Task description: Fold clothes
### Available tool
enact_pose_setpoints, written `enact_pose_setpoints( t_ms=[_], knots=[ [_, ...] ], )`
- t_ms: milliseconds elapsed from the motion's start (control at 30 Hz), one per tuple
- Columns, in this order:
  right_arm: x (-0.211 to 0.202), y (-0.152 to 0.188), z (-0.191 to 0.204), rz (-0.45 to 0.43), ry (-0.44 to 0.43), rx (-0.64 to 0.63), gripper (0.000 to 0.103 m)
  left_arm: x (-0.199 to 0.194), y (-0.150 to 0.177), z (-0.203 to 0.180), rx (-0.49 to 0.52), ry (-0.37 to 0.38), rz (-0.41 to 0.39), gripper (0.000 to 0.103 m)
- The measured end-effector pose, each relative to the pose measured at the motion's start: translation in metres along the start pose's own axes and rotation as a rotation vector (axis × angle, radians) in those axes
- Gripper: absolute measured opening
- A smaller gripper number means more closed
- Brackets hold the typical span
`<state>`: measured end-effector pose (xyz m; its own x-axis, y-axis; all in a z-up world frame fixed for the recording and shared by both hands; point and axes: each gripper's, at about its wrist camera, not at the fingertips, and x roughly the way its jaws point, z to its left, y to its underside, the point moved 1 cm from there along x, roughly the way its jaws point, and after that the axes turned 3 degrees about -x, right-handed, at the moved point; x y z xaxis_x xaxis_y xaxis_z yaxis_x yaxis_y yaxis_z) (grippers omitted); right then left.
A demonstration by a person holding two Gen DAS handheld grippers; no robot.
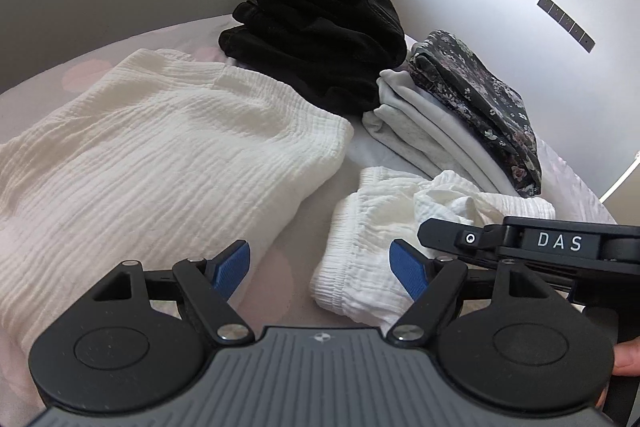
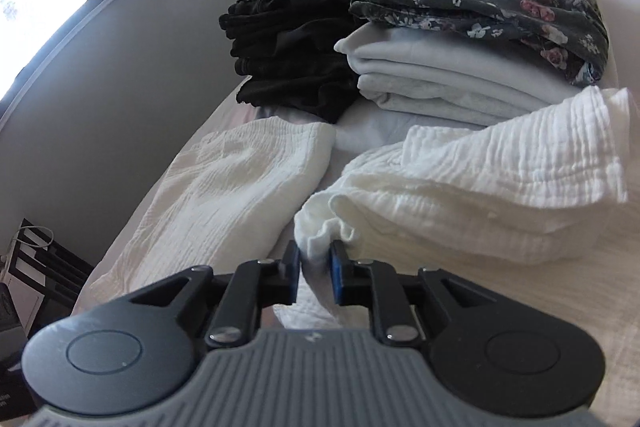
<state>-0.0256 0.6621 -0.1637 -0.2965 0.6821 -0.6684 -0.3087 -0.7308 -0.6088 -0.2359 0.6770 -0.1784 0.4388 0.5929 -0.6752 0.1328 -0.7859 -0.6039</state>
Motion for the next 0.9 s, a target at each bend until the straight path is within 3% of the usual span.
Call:
enact_pose_setpoints(
  t_ms=[33,300,533,667,767,900],
  knots=[
    [-0.006,-0.002,0.0,-0.008,0.002,-0.001,0.042,0.0,0.0,0.001,-0.021,0.022,0.005,0.091],
    [-0.102,0.005,-0.027,-0.123,0.089,-0.026,0.047,0.004,0.0,0.003,-0.158,0.161,0.016,0.086],
    [-0.19,0.084,-0.09,-0.201,0.211,0.047,0.051,0.029,0.011,0.014,-0.364,0.246,0.037,0.061],
    [-0.213,0.125,-0.118,-0.206,0.3,0.08,0.051,0.044,0.024,0.008,-0.404,0.243,0.049,0.058],
    [-0.23,0.155,-0.139,-0.21,0.367,0.104,0.051,0.047,0.027,0.001,-0.353,0.208,0.02,0.056],
    [-0.254,0.195,-0.167,-0.215,0.457,0.137,0.058,0.046,0.027,-0.005,-0.3,0.188,-0.02,0.026]
  ],
)
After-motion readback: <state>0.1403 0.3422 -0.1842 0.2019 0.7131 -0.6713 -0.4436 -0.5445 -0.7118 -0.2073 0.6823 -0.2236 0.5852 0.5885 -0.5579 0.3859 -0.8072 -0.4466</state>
